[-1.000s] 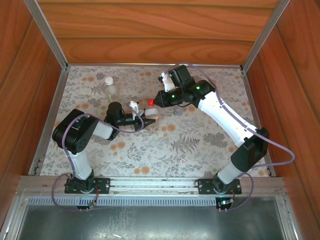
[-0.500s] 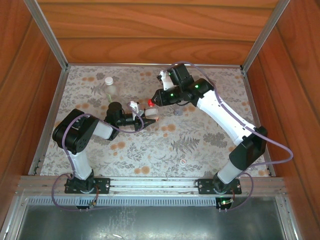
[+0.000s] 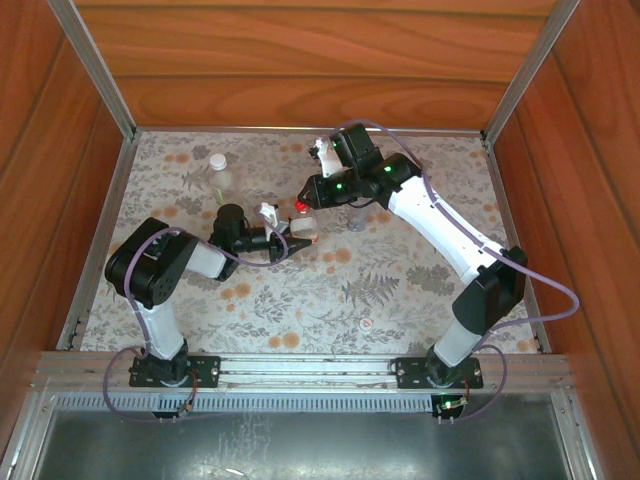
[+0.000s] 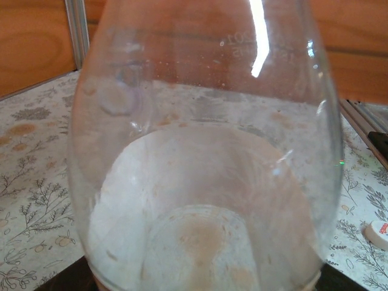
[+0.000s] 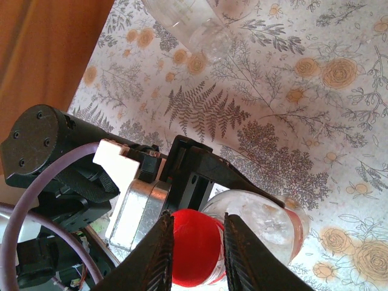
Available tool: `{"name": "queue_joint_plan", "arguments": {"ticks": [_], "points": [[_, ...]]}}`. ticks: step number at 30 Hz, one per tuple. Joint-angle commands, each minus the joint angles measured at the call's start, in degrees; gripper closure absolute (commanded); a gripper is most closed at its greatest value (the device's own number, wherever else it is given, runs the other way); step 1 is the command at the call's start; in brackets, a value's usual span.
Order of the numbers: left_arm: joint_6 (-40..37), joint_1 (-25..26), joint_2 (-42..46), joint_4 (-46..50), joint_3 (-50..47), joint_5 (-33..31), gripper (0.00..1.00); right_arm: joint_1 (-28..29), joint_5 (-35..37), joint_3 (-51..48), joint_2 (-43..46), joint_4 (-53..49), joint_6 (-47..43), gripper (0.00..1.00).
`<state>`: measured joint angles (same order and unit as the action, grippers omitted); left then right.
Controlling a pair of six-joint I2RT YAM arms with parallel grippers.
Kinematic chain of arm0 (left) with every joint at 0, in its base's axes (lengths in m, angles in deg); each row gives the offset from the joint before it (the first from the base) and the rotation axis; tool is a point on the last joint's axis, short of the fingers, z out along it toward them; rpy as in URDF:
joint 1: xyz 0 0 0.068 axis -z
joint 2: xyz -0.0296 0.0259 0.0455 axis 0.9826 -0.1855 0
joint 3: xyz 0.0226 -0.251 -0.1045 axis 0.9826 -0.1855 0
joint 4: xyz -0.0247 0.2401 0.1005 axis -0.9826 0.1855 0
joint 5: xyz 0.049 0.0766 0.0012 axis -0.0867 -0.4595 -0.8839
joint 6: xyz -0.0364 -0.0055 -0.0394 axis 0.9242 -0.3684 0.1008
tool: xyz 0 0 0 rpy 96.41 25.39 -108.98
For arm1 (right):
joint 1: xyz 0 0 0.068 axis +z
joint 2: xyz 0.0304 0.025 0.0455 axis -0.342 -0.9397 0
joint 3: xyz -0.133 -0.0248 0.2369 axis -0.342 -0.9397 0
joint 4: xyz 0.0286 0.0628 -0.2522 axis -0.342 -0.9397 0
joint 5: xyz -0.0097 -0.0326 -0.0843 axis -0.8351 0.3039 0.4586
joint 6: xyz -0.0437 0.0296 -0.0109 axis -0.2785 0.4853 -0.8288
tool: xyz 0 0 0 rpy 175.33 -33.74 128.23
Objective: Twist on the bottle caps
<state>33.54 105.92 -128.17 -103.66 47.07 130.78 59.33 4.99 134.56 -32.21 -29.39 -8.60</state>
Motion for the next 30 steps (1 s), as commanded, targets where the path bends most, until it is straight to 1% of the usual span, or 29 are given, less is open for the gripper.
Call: {"name": "queue_joint_plan", "arguments": {"ticks": [1,10,20,30], "points": [[-0.2,-0.4,-3.6,8.8,-1.5,-1.4,0.51,-0.3,0.7,-1.6,1.3,-0.9,-0.2,0.73],[0.5,-0.4,-3.8,8.9,-1.3,-1.5,0.51,-0.3,2.2,-5.0,4.6,1.1,-0.2,0.74],[-1.3,-0.4,-3.7,8.9,-1.7,-0.4,0.51,-0.4,2.1,-1.4,2.1,-1.3,0.8,0.74],[-2.0,-0.4,-3.8,8.9,-2.0,-0.7,0.51,-0.8,2.5,1.3,-1.0,-3.4,1.7,0.75]]}}
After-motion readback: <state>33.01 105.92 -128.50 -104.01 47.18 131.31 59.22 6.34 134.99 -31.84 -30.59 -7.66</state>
